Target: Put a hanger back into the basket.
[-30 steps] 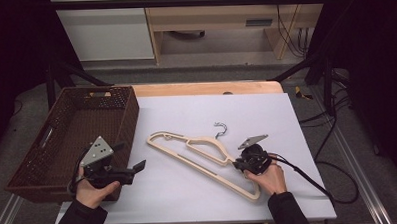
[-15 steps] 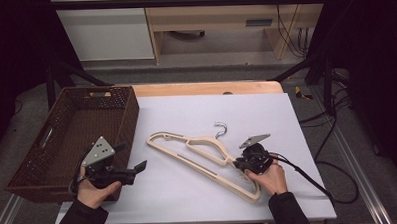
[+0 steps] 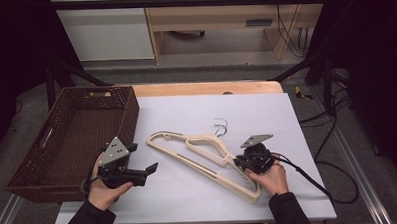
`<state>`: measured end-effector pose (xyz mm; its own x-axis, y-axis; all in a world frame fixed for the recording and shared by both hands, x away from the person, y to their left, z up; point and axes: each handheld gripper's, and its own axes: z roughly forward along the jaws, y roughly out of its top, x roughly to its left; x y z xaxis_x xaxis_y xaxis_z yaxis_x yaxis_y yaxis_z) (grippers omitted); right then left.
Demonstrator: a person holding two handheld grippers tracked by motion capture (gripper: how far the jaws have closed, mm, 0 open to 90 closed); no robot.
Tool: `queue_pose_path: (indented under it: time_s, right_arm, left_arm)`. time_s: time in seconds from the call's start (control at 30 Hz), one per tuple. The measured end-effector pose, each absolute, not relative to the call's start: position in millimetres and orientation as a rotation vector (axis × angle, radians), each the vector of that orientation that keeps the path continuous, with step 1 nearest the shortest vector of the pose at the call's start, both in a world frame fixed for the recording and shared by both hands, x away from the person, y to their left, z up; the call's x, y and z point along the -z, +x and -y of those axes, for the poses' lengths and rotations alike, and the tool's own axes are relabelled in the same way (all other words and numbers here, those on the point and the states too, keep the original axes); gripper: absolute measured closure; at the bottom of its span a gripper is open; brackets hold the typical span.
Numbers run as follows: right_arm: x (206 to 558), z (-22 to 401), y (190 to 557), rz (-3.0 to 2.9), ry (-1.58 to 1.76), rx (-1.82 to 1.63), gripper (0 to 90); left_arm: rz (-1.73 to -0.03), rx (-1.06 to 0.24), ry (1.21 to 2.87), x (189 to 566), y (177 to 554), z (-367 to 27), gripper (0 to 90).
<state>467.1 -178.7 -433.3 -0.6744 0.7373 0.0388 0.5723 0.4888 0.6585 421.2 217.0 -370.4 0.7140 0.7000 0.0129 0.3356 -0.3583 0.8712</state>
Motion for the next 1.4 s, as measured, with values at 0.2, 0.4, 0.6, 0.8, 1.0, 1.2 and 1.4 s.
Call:
queue_pose_path:
  time_s: [0.2,0.4,0.6,0.8,1.0,1.2,1.4]
  right_arm:
    - [430,178,465,-2.481,1.115,-0.954,79.9]
    - [428,177,464,-2.477,1.102,-0.941,80.0]
    - [426,178,462,-2.468,1.076,-0.964,79.9]
    - [424,178,461,-2.469,1.076,-0.975,79.9]
    - [424,178,461,-2.467,1.067,-0.974,80.0]
    - [424,178,460,-2.469,1.074,-0.966,79.9]
    - [424,178,460,-2.471,1.068,-0.969,80.0]
  left_arm:
    - [-0.760,-0.455,2.011,368,435,-193,7.7]
    - [-0.751,-0.416,2.028,369,457,-162,8.0]
    - [-0.707,-0.400,2.060,370,476,-134,8.5]
    - [-0.690,-0.389,2.075,381,496,-115,10.0]
    - [-0.702,-0.378,2.092,396,517,-104,12.5]
    - [-0.739,-0.385,2.142,414,535,-96,15.2]
    - [-0.738,-0.414,2.192,430,550,-87,19.9]
